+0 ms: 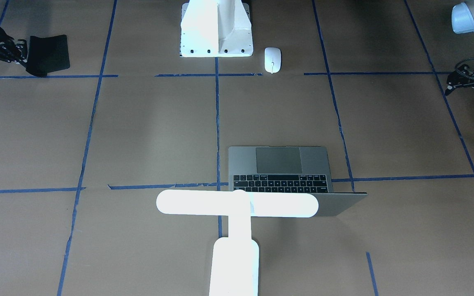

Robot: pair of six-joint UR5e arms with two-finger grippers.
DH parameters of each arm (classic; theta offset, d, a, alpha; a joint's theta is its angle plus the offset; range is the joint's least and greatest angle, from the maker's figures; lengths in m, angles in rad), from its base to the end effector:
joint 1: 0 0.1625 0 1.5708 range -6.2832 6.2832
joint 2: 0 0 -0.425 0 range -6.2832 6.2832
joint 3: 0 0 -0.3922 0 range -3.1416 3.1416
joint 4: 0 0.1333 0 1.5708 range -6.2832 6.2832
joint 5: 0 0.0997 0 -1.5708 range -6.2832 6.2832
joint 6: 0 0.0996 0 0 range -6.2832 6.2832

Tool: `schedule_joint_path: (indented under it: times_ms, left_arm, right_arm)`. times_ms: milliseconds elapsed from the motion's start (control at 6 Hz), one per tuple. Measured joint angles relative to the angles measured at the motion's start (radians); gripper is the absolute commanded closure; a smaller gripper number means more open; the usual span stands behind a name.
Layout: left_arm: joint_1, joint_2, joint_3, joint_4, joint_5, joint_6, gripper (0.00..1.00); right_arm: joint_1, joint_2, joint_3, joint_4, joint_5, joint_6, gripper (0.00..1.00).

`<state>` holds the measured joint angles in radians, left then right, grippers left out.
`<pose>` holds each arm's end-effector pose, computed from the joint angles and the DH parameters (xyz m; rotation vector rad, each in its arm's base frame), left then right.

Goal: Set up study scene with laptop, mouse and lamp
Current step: 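Carry the mouse pad with the right gripper beside the laptop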

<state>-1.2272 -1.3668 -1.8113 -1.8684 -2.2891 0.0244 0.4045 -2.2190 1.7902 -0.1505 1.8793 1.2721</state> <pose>0.0793 -0.4226 0.6025 0.2043 0.7602 0.4690 -0.1746 -0.1869 0.6329 0.0732 -1.0196 -0.0565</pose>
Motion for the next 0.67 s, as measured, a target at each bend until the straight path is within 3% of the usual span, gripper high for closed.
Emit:
schedule_joint_path:
  times_ms: [333, 667]
  left_arm:
    - [0.000, 0.000, 0.000, 0.000, -0.001, -0.001, 0.00]
    - [0.000, 0.000, 0.000, 0.000, -0.001, -0.002, 0.00]
  right_arm:
    - [0.083, 0.091, 0.016, -0.023, 0.006, 0.012, 1.00]
    - [0.155, 0.250, 0.017, -0.157, 0.008, 0.024, 1.00]
